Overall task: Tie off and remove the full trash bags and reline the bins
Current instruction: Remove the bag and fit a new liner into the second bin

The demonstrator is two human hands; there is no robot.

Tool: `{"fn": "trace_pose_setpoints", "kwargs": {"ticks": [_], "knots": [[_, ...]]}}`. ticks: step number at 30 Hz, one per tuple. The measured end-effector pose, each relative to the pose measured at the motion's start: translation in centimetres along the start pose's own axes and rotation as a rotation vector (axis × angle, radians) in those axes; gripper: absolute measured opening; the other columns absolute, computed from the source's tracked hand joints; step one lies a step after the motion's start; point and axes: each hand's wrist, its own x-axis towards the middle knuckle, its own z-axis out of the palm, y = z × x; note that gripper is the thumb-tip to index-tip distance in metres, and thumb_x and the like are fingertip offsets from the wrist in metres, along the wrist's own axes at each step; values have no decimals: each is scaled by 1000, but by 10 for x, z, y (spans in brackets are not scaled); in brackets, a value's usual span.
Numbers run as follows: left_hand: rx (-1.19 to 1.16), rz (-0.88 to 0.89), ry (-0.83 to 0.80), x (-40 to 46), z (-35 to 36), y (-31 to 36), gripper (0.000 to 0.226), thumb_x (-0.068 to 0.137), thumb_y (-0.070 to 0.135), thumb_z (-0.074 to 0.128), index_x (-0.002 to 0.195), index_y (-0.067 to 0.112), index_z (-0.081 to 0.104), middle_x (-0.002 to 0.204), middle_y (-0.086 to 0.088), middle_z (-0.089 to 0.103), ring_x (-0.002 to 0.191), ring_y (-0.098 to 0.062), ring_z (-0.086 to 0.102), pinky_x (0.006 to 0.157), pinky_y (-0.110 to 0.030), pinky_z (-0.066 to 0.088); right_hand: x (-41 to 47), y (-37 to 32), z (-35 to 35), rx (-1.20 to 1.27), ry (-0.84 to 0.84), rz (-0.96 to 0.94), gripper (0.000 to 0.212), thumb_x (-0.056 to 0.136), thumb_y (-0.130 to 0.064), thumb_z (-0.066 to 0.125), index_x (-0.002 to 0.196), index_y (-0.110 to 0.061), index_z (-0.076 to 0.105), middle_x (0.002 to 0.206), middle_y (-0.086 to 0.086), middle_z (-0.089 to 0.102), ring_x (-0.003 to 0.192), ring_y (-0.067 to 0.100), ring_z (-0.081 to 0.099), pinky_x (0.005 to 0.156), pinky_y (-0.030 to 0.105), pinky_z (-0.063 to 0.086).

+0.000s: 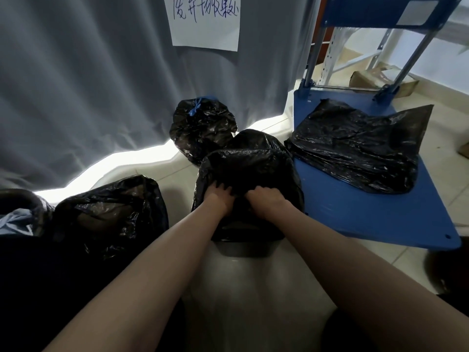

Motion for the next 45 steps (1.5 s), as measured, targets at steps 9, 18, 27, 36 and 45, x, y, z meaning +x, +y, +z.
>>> {"fn": "trace_pose_setpoints", "kwargs": {"ticks": [9, 18, 27, 36, 45], "knots": [[138, -90, 257, -26, -15, -12, 71, 93, 53, 45, 152, 18, 26, 163, -11, 8, 149, -32, 7, 121, -48, 5, -27, 19, -4, -416, 157, 141, 54, 100, -41, 35, 148, -15, 36, 160, 19, 16, 148, 40, 4, 119, 55, 0], [214, -111, 100, -35, -16, -15, 63, 101, 50, 28, 155, 22, 17, 164, -7, 1, 151, -30, -3, 120, -50, -9, -38, 11, -13, -377, 102, 82, 49, 98, -43, 40, 139, -19, 52, 154, 15, 34, 148, 37, 11, 120, 53, -7], [270, -47, -51, -54, -13, -22, 57, 102, 38, 31, 154, 21, 20, 162, 0, 16, 151, -23, 5, 122, -46, -5, -66, 27, -15, -355, -25, 79, 39, 99, -30, 44, 136, -20, 52, 140, 7, 53, 142, 29, 29, 120, 52, -8], [-277, 167, 249, -77, -29, -16, 56, 100, 57, 23, 125, 26, 63, 124, -6, 65, 122, -24, 54, 111, -41, 28, -81, 12, -31, -51, 188, -21, 43, 100, -44, 37, 110, -16, 69, 109, 7, 67, 119, 25, 52, 121, 48, 2], [-381, 275, 332, -104, -11, -14, 39, 86, 64, 49, 82, 32, 72, 62, 12, 56, 66, -13, 56, 61, -29, 41, -115, 11, -26, 163, 2, -111, 32, 87, -48, 58, 89, -19, 70, 79, 1, 63, 78, 19, 61, 69, 33, 51]]}}
